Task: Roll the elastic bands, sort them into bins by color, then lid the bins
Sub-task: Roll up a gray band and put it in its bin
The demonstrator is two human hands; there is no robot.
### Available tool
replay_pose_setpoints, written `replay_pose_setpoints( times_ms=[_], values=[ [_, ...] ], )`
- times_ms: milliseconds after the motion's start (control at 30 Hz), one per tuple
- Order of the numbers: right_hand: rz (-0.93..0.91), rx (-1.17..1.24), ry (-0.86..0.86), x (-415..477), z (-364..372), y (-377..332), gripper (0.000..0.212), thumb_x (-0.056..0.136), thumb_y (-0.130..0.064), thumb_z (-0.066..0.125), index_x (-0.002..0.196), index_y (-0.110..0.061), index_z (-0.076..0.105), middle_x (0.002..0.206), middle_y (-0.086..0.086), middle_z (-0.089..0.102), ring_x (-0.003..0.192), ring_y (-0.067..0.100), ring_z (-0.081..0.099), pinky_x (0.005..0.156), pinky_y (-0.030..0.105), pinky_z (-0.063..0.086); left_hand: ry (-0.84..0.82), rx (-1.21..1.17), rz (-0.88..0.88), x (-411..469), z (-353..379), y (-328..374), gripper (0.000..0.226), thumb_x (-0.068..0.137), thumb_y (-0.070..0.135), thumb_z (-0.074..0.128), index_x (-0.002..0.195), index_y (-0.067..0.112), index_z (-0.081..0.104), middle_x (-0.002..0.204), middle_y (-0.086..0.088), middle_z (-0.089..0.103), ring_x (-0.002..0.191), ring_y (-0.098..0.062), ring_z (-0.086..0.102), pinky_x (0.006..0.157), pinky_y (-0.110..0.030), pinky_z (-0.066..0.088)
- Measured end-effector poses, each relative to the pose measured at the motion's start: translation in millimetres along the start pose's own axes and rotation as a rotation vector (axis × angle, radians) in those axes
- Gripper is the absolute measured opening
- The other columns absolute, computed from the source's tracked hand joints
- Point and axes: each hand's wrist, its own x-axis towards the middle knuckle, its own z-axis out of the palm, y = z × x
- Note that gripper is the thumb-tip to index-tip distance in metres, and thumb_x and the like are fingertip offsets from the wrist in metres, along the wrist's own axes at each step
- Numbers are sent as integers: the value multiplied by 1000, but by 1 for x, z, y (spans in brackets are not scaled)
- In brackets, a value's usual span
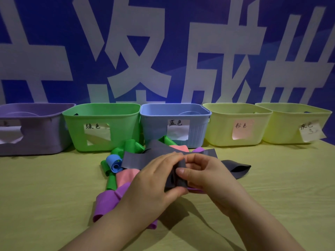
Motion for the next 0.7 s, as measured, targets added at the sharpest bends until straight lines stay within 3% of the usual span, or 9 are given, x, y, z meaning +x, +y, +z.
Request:
replay_pose_setpoints(
  times_ms=[133,300,433,533,633,700],
  values=[
    [42,123,-73,0,-1,0,23,86,2,56,104,-9,65,82,4,67,69,13,63,62,22,53,18,-25,20,-1,1,-3,50,68,42,63,113,24,53,123,13,54,115,3,47,101,-5,25],
    [66,251,-143,1,-3,-2,28,90,5,45,109,-7,62,97,10,66,92,22,62,79,30,52,-45,-6,34,1,-2,-6,49,70,37,62,118,27,53,121,13,49,113,2,47,100,-5,26],
    [-7,34,-114,-2,-2,0,25,85,-1,59,107,-13,63,97,11,69,96,30,65,88,37,51,-32,30,44,1,-3,-4,48,70,33,60,117,25,53,119,13,50,109,-1,49,100,-4,26],
    [-75,-134,20,-1,3,1,30,75,-7,73,102,-14,63,93,16,67,86,29,66,81,37,54,-27,40,44,0,-1,-2,49,68,34,60,115,20,59,116,10,54,107,-3,50,99,-3,26],
    [-76,-89,57,1,6,3,31,73,-4,74,101,-10,62,88,20,64,74,19,62,70,33,54,-15,16,44,0,-1,1,51,67,36,61,116,23,53,117,14,51,109,4,47,98,0,24],
    [-48,-8,29,0,4,1,32,77,-2,70,106,-10,60,81,13,64,69,15,63,62,25,52,10,-20,50,1,-2,2,42,68,35,62,106,23,49,121,14,48,113,13,41,97,0,25]
  ],
)
